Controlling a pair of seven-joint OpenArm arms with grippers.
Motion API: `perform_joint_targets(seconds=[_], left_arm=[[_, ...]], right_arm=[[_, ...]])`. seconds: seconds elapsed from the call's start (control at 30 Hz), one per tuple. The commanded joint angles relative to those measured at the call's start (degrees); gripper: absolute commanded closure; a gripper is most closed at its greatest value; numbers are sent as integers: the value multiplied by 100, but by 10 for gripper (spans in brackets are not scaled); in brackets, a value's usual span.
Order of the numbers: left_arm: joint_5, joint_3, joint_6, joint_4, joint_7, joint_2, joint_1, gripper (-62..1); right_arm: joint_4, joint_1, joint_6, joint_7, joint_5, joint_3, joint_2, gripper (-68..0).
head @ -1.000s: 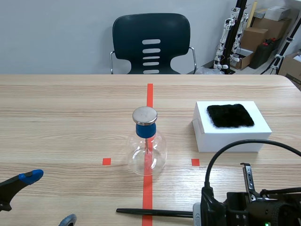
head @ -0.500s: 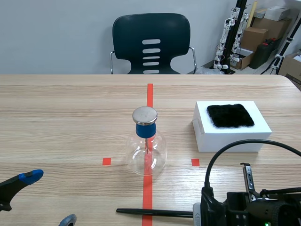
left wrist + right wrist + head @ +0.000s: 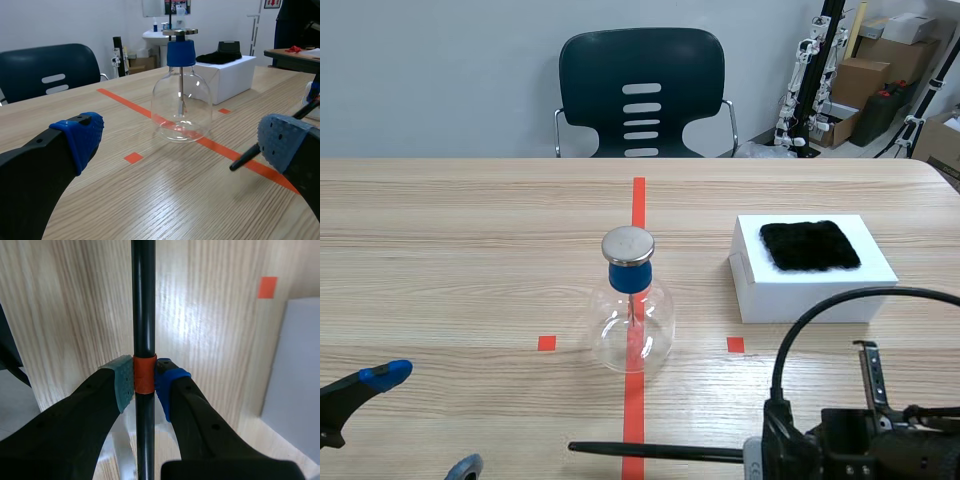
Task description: Do the electroscope experiment. move the rod toward and away from the electroscope
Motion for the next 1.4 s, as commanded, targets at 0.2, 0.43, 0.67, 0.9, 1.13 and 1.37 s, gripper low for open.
perform_joint_targets(seconds=[0.2,0.43,0.67,0.9,1.13,1.37], left_arm=[[-35,-26,-4,76,-105,-37,-15,-623],[-35,-26,-4,76,-103,-37,-15,-623],[-35,-26,-4,76,-103,-37,-15,-623],[-35,-26,-4,76,-101,-35,-15,-623],[-35,-26,-4,76,-103,-35,-15,-623],[-35,-26,-4,76,-101,-37,-15,-623]], right_arm=[[855,-470,42,-7,107,509,382,-13],[1967,-1246,42,214,153,1445,649,-13],[2450,-2074,-28,990,153,2693,647,-13],[2450,-2549,-551,1958,605,4024,356,-13],[2448,-2684,-616,3126,654,5370,-317,-13],[2304,-2616,-857,3528,1106,6273,-608,-13]])
